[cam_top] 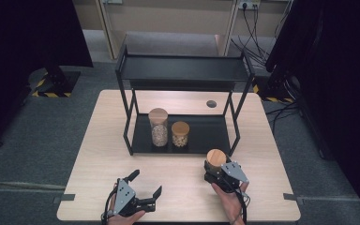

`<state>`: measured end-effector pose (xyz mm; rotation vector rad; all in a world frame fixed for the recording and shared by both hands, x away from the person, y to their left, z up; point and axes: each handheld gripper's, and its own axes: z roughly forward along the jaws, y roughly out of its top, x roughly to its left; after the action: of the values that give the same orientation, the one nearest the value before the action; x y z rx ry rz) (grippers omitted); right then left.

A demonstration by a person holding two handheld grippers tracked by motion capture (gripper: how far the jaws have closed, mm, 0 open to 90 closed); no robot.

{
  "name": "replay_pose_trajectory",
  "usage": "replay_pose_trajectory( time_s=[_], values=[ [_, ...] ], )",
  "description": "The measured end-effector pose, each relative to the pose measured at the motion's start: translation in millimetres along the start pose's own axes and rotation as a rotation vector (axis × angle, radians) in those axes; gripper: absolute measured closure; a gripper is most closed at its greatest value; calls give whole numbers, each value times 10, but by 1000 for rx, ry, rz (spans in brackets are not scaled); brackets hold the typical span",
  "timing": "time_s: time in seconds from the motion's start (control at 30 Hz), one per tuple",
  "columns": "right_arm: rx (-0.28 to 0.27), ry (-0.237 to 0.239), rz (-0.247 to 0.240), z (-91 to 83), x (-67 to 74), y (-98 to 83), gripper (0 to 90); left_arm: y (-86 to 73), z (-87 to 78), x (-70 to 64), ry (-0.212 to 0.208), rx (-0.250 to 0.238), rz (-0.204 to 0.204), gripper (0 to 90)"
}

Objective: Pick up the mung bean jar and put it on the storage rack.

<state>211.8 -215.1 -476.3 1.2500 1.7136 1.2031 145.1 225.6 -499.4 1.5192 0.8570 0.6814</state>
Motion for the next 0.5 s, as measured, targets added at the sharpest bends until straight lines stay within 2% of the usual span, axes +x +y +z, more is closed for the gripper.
replay_pose_trajectory(
  time_s=[0.03,0.07,0.13,0.23,0.4,0.5],
  values=[
    [0,0,0,0,0,0,207,0,0,0,0,0,0,20],
    [3,-9,-9,22,5,5,246,-1,1,0,0,0,0,20],
    [12,0,9,34,-25,19,246,-1,0,-1,0,0,0,20],
    [7,-8,-8,28,-2,16,253,0,0,-2,0,0,2,21],
    [-2,3,4,10,-19,11,255,3,-2,2,0,-1,2,21],
    [-17,3,-12,-14,3,14,255,1,-2,4,3,-1,0,21]
  ],
)
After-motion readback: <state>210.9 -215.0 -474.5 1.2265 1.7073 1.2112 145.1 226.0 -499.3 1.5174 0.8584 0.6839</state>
